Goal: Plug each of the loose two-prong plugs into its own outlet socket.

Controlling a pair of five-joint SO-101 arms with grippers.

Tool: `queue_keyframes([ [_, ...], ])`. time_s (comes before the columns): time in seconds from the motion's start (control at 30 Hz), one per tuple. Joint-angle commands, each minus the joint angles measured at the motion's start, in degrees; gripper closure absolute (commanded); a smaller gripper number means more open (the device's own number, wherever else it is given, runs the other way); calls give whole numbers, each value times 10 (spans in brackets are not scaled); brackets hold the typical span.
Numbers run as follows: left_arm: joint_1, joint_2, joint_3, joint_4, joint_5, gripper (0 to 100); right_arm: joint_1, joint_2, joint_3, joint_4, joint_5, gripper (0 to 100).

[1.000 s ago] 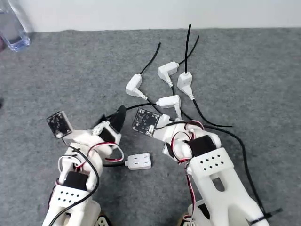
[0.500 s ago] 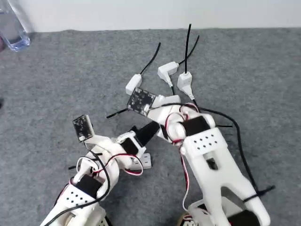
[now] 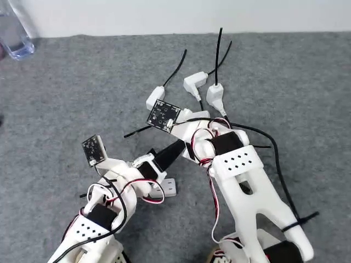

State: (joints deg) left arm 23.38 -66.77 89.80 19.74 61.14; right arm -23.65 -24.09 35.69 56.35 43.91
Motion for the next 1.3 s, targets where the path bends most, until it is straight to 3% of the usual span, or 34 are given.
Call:
queue_keyframes([
  [0.0, -11, -8, -8, -18, -2, 550, 1, 0, -39, -5, -5, 991],
  [0.3, -11, -5, 65, -173, -2, 550, -10, -55, -76, 65, -9, 991],
  [0.63, -14, -7, 65, -173, -2, 550, -71, -126, -78, 126, -10, 991],
  [1.27, -15, -7, 65, -173, -2, 550, -107, -147, -159, 208, -25, 991],
])
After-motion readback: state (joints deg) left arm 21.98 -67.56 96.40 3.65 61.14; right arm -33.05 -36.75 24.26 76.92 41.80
